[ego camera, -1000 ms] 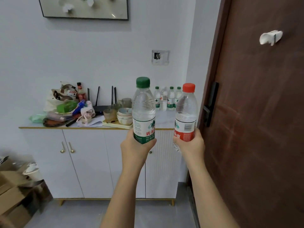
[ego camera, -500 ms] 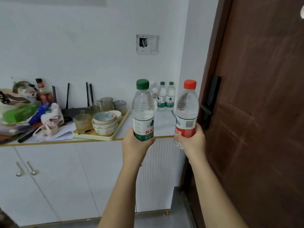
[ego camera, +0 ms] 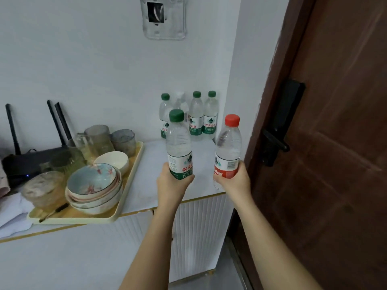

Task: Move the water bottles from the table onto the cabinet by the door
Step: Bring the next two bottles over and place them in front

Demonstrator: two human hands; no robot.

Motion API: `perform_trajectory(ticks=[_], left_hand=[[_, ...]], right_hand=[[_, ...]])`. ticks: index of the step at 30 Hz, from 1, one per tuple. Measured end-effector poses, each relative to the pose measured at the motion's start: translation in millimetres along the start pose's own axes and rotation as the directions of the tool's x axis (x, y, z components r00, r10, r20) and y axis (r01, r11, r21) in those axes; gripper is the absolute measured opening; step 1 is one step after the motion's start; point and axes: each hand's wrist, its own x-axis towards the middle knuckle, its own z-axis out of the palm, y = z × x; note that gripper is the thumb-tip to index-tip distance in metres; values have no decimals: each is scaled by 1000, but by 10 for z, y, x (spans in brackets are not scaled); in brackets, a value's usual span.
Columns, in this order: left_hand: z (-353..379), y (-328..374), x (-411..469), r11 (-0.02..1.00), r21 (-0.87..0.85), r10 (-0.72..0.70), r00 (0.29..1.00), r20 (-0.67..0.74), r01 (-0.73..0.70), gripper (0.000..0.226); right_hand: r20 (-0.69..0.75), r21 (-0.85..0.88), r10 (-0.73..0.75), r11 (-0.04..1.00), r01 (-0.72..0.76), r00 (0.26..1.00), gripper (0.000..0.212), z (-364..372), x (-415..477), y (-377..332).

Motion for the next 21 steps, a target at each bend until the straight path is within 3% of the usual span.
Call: perform_trajectory(ticks=[21], left_hand=[[866,-474,1123,999,16,-42,998,53,41,56]], right_hand=[[78,-38,27,999,-24,997,63,512,1272,557]])
